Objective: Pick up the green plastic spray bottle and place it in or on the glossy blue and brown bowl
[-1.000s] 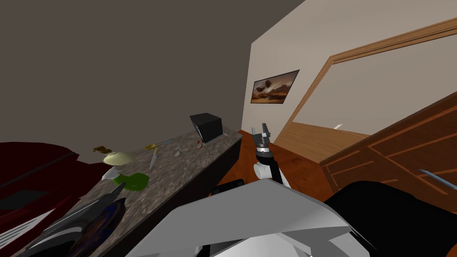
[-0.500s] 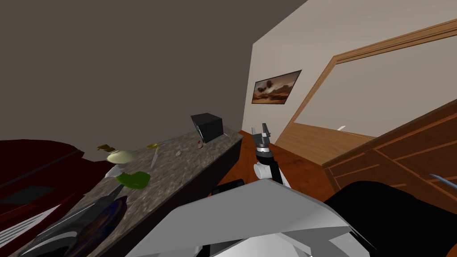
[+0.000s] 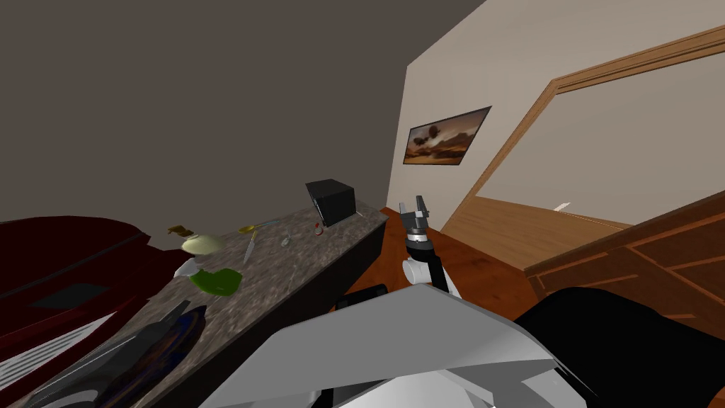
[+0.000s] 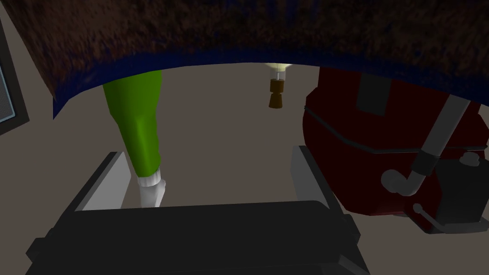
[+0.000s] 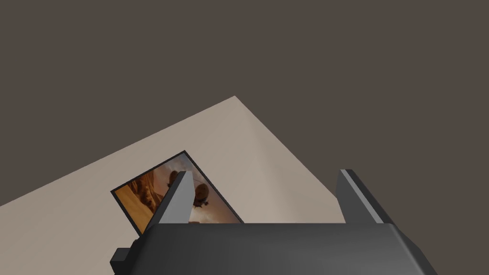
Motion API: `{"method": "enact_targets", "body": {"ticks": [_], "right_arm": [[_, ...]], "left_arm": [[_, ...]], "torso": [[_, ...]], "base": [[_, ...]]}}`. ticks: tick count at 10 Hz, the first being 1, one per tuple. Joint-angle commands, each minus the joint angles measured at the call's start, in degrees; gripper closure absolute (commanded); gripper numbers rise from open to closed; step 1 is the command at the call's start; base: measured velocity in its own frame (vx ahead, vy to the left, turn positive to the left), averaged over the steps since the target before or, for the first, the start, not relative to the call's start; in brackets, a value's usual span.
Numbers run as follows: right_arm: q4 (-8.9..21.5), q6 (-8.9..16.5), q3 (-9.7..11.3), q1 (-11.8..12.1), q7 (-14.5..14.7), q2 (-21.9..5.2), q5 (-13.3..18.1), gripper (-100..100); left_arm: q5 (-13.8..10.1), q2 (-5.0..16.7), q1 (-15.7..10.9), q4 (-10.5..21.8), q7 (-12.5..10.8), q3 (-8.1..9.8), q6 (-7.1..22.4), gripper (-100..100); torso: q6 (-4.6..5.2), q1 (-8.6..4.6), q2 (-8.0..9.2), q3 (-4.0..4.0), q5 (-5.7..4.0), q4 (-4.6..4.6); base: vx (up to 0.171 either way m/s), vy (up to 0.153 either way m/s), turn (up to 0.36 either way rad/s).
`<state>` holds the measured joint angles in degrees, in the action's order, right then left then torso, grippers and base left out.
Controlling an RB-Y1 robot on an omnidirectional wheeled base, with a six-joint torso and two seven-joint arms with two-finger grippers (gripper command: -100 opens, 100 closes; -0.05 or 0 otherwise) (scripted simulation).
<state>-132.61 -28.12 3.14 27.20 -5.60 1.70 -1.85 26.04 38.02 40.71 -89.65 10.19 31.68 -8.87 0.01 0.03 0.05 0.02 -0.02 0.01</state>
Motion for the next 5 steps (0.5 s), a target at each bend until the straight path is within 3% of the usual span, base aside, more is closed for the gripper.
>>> {"method": "enact_targets", "body": {"ticks": [1,5], "right_arm": [[0.0,0.0,0.0,0.0,0.0,0.0,0.0,0],[0.0,0.0,0.0,0.0,0.0,0.0,0.0,0]], "left_arm": [[0.0,0.0,-0.02,0.03,0.01,0.0,-0.06,-100],[0.0,0.0,-0.02,0.03,0.01,0.0,-0.06,-100]], "torso": [[0.0,0.0,0.0,0.0,0.0,0.0],[-0.01,-0.02,-0.01,0.0,0.0,0.0]], "base": [[-0.008,0.01,-0.03],[-0.001,0.001,-0.003]]}}
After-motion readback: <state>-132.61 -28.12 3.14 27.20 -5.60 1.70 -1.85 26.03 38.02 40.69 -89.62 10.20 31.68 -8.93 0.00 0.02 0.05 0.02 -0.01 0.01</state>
